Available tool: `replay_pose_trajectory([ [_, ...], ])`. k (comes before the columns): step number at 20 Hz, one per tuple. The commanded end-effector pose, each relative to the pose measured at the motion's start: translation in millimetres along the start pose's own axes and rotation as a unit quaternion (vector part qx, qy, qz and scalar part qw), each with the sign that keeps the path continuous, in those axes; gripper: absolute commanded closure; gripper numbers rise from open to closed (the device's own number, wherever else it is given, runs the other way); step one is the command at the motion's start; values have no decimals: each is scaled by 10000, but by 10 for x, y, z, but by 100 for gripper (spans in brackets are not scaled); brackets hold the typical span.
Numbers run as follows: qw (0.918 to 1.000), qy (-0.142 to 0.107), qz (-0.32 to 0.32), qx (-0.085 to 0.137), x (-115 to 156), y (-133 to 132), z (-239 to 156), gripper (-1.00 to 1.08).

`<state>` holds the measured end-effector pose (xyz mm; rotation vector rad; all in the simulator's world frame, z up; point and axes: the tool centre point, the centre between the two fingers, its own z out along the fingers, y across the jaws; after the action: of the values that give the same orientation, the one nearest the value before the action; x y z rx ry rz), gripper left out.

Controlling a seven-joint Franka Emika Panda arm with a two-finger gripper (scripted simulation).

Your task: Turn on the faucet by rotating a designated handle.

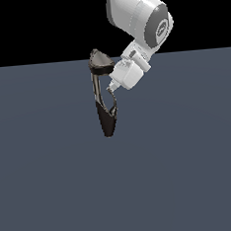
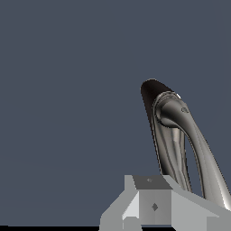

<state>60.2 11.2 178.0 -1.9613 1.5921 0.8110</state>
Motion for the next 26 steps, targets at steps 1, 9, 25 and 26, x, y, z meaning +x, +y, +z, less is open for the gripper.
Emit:
replay_pose_trajectory([
  [1,10000,1,-1,2,-19,51,-2,108],
  [9,10000,1,-1,2,-93,264,0,108],
  [25,10000,15,9,29,1,679,-8,108],
  [26,10000,13,8,26,13,719,-8,108],
])
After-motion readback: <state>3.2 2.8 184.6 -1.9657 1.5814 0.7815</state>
